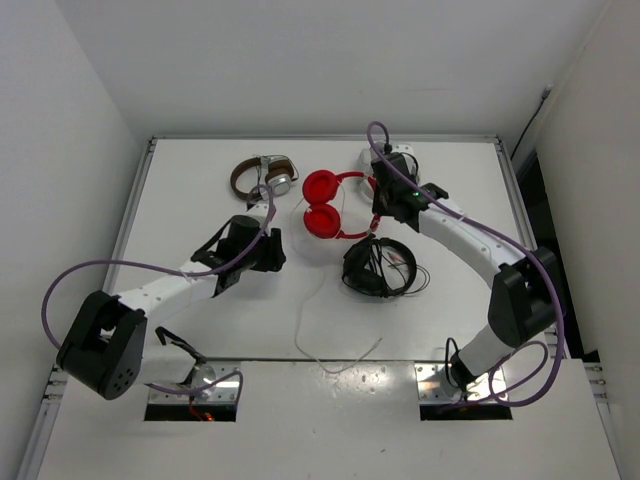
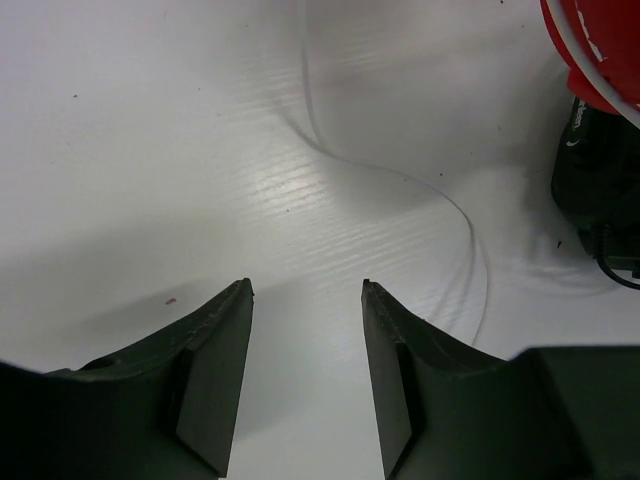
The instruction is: Wrap the headphones
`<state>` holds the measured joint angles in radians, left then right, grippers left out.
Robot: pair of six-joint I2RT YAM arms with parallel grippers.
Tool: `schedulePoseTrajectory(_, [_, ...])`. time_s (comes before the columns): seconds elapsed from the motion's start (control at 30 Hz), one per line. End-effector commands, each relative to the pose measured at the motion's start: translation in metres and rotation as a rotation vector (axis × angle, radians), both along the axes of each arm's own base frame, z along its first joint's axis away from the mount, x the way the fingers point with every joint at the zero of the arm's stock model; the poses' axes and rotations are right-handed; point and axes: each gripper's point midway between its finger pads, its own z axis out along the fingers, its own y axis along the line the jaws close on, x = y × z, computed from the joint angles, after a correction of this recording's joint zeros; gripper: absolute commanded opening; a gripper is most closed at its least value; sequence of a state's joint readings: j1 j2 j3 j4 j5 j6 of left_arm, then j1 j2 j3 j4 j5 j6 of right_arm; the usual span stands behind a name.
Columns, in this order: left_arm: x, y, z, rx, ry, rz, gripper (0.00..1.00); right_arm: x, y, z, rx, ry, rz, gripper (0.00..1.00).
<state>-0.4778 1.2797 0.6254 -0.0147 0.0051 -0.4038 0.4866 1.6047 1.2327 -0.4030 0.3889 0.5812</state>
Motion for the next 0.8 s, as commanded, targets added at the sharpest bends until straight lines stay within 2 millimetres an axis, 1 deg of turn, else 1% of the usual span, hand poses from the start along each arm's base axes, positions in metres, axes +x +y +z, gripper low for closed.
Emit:
schedulePoseTrajectory(0.0, [0.010,-0.005,0.019,-0.048,-0.053,0.021,0.53,0.019,0.015,0.051,0.130,-0.141,-0.021,0.00])
schedulePoseTrajectory(0.03, [0.004,-0.009,0.011,-0.055,-0.025,-0.006,0.53,0.018,0.014,0.050,0.134,-0.133,-0.027,0.00])
schedulePoseTrajectory(0.07, [0.004,-0.014,0.014,-0.076,-0.034,-0.025,0.53,0.020,0.010,0.050,0.133,-0.134,-0.038,0.00])
schedulePoseTrajectory(0.1, [0.001,-0.015,0.011,-0.080,-0.022,-0.037,0.53,0.020,0.010,0.050,0.140,-0.133,-0.044,0.00])
schedulePoseTrajectory(0.13, [-0.006,-0.027,0.010,-0.113,-0.001,-0.072,0.53,0.020,0.010,0.050,0.140,-0.133,-0.044,0.00])
schedulePoseTrajectory(0.2, [-0.013,-0.037,0.011,-0.128,0.010,-0.100,0.53,0.020,0.010,0.050,0.140,-0.133,-0.044,0.00])
schedulePoseTrajectory(0.23, [-0.018,-0.047,0.013,-0.133,0.002,-0.131,0.53,0.020,0.011,0.046,0.143,-0.124,-0.050,0.00])
schedulePoseTrajectory(0.27, [-0.022,-0.052,0.010,-0.135,0.015,-0.154,0.53,0.020,0.011,0.045,0.143,-0.124,-0.050,0.00])
schedulePoseTrajectory(0.33, [-0.031,-0.062,0.006,-0.124,0.025,-0.204,0.53,0.020,0.011,0.045,0.143,-0.124,-0.050,0.00])
schedulePoseTrajectory(0.37, [-0.034,-0.064,0.001,-0.108,0.032,-0.223,0.53,0.020,0.011,0.045,0.143,-0.124,-0.050,0.00])
schedulePoseTrajectory(0.4, [-0.034,-0.069,0.005,-0.103,0.015,-0.246,0.53,0.021,0.011,0.042,0.138,-0.116,-0.050,0.00])
schedulePoseTrajectory(0.47, [-0.043,-0.077,-0.003,-0.071,0.020,-0.300,0.53,0.021,0.011,0.042,0.138,-0.116,-0.050,0.00])
schedulePoseTrajectory(0.53, [-0.045,-0.087,0.002,-0.074,0.009,-0.339,0.53,0.020,0.011,0.040,0.134,-0.108,-0.050,0.00])
schedulePoseTrajectory(0.57, [-0.049,-0.090,-0.002,-0.055,0.010,-0.356,0.53,0.019,0.012,0.040,0.140,-0.104,-0.043,0.00])
schedulePoseTrajectory(0.6, [-0.047,-0.093,0.002,-0.046,-0.009,-0.360,0.53,0.019,0.013,0.040,0.147,-0.104,-0.048,0.00])
schedulePoseTrajectory(0.63, [-0.046,-0.091,-0.003,-0.034,-0.001,-0.351,0.53,0.019,0.013,0.040,0.147,-0.104,-0.048,0.00])
schedulePoseTrajectory(0.67, [-0.048,-0.094,-0.003,-0.026,-0.007,-0.369,0.53,0.019,0.013,0.040,0.147,-0.104,-0.048,0.00])
schedulePoseTrajectory(0.73, [-0.043,-0.095,-0.007,0.001,-0.012,-0.377,0.53,0.019,0.014,0.040,0.152,-0.100,-0.042,0.00])
schedulePoseTrajectory(0.77, [-0.047,-0.098,-0.011,0.018,-0.013,-0.413,0.53,0.019,0.014,0.040,0.152,-0.100,-0.042,0.00])
